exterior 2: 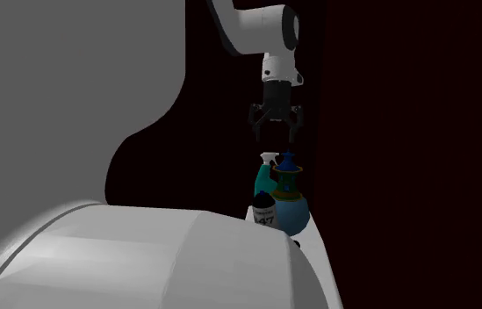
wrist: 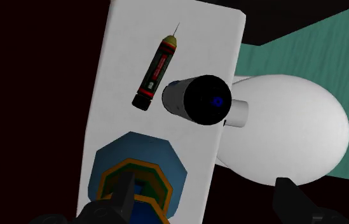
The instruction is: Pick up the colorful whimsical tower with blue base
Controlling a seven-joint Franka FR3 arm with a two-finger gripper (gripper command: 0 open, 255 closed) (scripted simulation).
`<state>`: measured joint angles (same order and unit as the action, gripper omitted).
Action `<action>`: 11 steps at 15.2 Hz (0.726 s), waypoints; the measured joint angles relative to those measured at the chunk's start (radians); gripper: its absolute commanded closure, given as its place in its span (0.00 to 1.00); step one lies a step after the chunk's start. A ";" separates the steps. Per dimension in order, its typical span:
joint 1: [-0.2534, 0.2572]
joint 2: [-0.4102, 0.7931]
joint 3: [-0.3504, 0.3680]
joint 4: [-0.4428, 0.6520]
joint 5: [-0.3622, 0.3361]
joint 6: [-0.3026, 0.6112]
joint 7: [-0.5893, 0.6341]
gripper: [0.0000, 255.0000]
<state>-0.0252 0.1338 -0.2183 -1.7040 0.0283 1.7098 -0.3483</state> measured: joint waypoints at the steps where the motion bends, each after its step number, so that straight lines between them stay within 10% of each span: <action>1: -0.006 0.031 -0.003 0.034 0.006 -0.004 -0.008 0.00; 11: -0.101 0.486 -0.001 0.662 0.094 -0.186 -0.053 0.00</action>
<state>-0.1263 0.6197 -0.2197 -1.0420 0.1222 1.5235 -0.4015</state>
